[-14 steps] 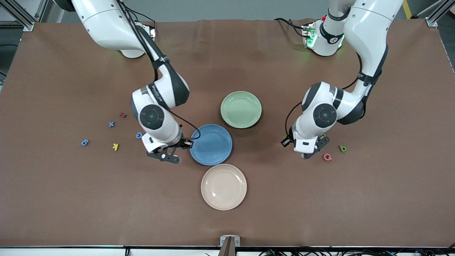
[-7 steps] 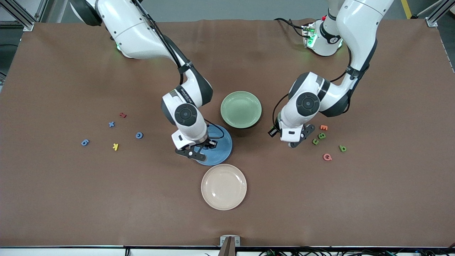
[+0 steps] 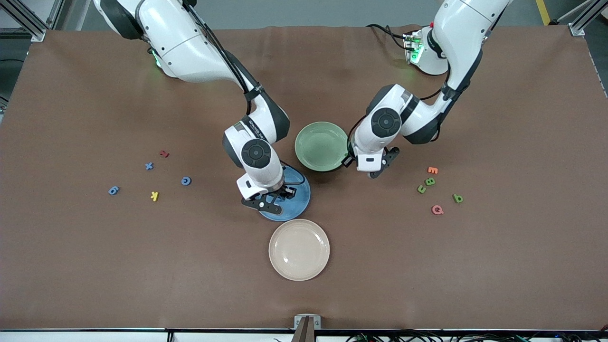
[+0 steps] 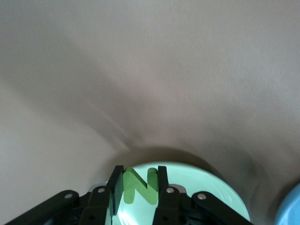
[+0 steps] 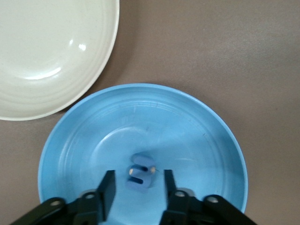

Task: Sort letters by color into matching plates
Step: 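Carry the green N to the green plate while the right gripper carries blue letter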

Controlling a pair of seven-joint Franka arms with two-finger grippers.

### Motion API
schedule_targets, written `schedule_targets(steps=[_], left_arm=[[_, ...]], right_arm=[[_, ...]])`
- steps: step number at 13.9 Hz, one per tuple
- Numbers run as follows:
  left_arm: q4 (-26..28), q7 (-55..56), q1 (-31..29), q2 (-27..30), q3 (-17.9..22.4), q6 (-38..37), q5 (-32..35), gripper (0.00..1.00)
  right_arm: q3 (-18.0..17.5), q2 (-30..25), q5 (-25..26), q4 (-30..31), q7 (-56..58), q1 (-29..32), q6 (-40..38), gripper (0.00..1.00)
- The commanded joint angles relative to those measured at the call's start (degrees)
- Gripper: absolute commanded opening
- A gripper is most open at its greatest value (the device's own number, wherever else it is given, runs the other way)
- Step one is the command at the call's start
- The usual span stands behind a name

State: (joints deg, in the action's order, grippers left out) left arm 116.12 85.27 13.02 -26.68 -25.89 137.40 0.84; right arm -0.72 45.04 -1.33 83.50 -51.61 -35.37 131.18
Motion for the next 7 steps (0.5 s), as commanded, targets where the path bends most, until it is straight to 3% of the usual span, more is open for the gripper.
schedule_targets(steps=[1, 2, 3, 4, 5, 6, 7], left_arm=[[1.1, 5.9, 0.3, -0.2, -2.0, 3.9, 0.4, 0.01], [1.1, 7.7, 1.1, -0.9, -2.3, 5.0, 0.4, 0.02], [1.0, 9.7, 2.2, -1.6, -2.3, 6.2, 0.4, 0.10], [1.0, 10.9, 3.8, -2.8, -2.3, 7.9, 0.3, 0.44], [1.0, 11.5, 5.3, -2.9, -2.1, 8.1, 0.3, 0.89], [1.0, 12.5, 5.4, -2.9, -2.0, 8.1, 0.6, 1.00], [0.7, 12.6, 4.9, -2.8, -2.0, 8.1, 1.1, 1.00]], right_arm=[[0.5, -2.7, -0.4, -0.3, -0.3, -0.5, -3.8, 1.00], [0.7, -4.8, -0.1, -0.3, 0.1, -0.1, -7.9, 1.00], [0.8, -7.9, 0.0, -0.1, 0.5, 0.9, -12.7, 1.00], [0.9, -10.6, 0.1, 0.3, 1.9, 2.6, -16.6, 1.00], [0.8, -14.0, 0.1, 2.0, 4.9, 4.3, -19.5, 1.00], [0.8, -17.8, 0.1, 5.4, 8.6, 6.6, -20.3, 1.00], [0.8, -22.1, 0.1, 10.1, 12.6, 9.2, -20.1, 1.00]])
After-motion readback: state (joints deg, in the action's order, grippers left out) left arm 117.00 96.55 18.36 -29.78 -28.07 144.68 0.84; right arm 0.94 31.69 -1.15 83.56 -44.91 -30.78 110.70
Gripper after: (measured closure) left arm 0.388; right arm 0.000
